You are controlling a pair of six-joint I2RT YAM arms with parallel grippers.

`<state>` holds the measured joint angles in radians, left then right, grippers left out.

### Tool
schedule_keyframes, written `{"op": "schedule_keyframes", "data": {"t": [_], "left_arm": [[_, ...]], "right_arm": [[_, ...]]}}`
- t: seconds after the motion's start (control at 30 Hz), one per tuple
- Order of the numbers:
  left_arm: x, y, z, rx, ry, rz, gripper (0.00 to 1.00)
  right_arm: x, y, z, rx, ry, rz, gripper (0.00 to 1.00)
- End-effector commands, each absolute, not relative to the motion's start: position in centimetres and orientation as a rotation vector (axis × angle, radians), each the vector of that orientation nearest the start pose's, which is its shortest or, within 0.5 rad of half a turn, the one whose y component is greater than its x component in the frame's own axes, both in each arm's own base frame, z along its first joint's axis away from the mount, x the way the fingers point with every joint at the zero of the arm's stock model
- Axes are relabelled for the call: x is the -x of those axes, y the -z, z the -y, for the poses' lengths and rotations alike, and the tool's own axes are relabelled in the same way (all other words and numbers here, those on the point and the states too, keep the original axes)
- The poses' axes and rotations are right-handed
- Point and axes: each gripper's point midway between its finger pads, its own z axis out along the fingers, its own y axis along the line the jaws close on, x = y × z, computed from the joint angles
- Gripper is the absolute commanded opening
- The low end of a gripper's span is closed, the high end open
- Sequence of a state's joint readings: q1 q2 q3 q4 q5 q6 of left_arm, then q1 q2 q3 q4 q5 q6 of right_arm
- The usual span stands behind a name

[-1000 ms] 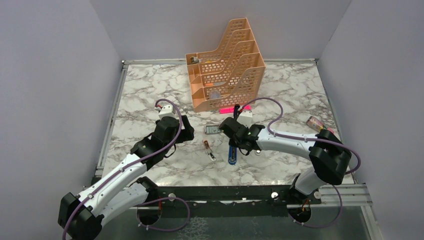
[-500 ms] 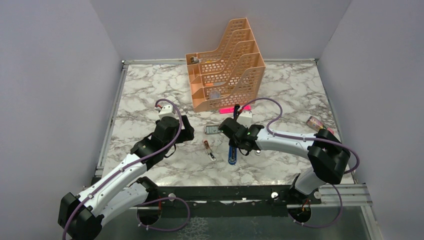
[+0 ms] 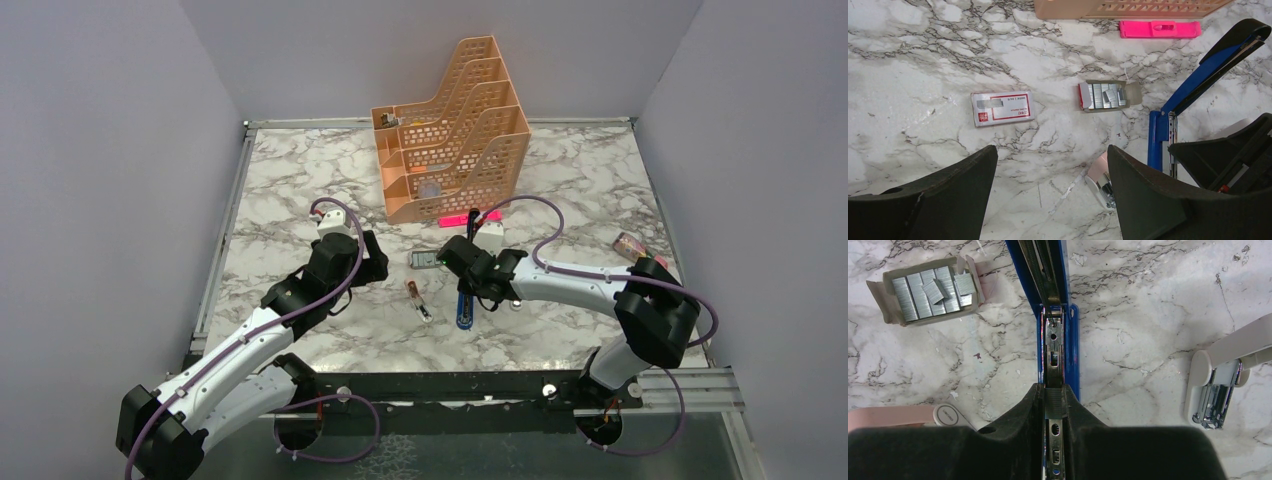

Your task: Load the staples into the stapler

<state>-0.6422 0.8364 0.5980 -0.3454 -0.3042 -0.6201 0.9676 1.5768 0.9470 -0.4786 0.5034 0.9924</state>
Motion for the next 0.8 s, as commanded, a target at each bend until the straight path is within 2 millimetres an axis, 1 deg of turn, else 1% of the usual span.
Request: {"op": "schedule_keyframes", "data": {"t": [0.0, 0.3, 0.57, 0.77], "left_arm": [[-24.8, -14.5, 14.5, 0.156, 0.414, -2.134, 0.82], [-24.8, -14.6, 14.5, 0.156, 0.416, -2.132, 0.82], [-24.8, -14.6, 14.6, 0.156, 0.415, -2.133, 0.82], [-24.8, -14.6, 14.6, 0.155, 0.414, -2.133, 0.82]], "right_arm": [[-23.9, -5.0, -25.6, -0.163, -0.131, -2.472, 0.19], [-23.8, -4.9, -25.6, -0.161, -0.128, -2.479, 0.21], [-24.1, -6.0, -25.7, -0.177, -0.159, -2.448, 0.31], [-24.4, -6.5, -25.8, -0.174, -0.162, -2.437, 0.33]]}}
